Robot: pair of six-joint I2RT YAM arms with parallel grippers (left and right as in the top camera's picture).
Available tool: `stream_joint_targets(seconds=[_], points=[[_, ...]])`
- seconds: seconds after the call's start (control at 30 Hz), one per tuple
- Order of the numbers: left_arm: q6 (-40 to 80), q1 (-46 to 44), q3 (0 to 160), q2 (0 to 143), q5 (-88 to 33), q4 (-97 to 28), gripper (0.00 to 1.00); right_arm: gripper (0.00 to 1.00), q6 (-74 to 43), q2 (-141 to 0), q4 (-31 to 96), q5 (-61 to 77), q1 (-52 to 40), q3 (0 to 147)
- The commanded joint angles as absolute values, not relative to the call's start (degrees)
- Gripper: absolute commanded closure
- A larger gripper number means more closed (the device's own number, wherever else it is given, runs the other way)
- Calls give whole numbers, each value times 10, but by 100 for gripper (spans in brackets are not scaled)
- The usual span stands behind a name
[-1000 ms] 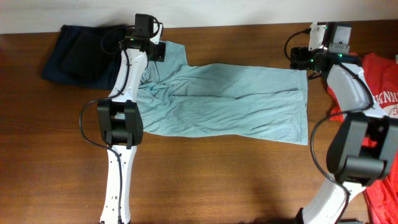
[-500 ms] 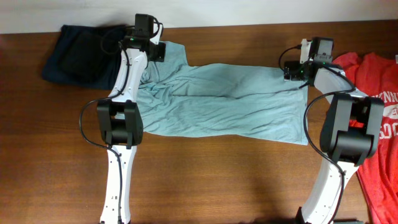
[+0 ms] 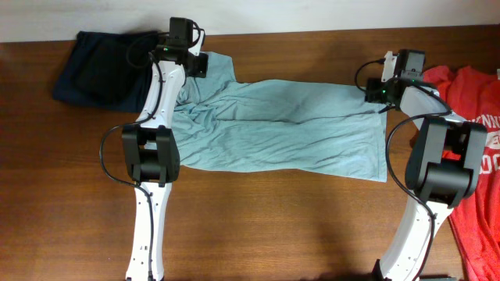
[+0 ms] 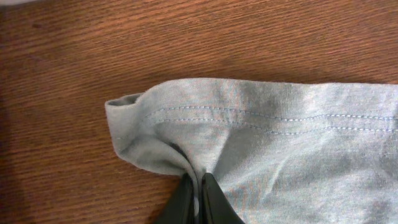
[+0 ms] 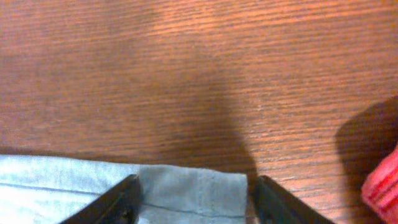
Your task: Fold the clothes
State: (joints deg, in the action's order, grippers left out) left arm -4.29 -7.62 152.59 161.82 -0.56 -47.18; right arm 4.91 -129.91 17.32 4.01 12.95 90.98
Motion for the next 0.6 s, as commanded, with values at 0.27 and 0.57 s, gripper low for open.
stream_joint_targets(seconds=[0.27,0.57], points=[[-48,-71,1545,1631,0,-466,94,96,55,-1320,175,54,132,913],[-48,-70,1632,1619,-2,-516,100,96,57,-1306,197,57,132,938]])
